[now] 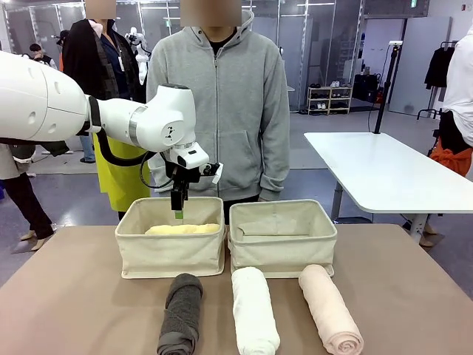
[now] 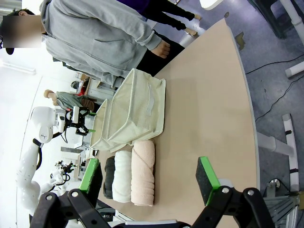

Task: Divide the towels into two baskets.
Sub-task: Pick up one hotel-folded towel from the bottom of the table and place it in the Fabric basket indicated by the person.

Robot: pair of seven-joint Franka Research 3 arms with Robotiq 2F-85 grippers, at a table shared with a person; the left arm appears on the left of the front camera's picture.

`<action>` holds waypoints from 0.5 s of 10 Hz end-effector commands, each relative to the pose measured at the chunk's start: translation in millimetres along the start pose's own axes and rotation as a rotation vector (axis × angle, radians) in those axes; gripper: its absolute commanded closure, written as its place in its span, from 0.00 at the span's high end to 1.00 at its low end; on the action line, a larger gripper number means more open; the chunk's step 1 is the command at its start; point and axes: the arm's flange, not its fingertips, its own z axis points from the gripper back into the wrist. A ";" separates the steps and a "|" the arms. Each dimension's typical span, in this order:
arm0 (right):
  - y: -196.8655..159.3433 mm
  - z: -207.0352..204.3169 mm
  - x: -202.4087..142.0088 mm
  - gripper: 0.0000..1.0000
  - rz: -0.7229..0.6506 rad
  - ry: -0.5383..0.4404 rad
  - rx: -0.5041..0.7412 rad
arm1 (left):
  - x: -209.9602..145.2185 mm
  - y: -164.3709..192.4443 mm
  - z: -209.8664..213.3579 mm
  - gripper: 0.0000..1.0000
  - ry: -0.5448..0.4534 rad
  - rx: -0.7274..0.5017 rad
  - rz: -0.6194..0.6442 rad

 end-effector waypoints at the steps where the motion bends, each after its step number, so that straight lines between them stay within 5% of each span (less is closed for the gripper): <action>1: 2.0 2.0 0.1 1.00 0.003 -0.010 0.004 | -3.8 7.6 20.9 1.00 -0.065 -0.068 0.039; 3: 2.0 2.0 0.1 1.00 0.003 -0.010 0.004 | -16.2 -3.4 61.6 1.00 -0.103 -0.136 0.194; 5: 2.0 2.0 0.1 1.00 0.003 -0.010 0.004 | -43.2 -37.3 75.4 1.00 -0.359 -0.365 0.328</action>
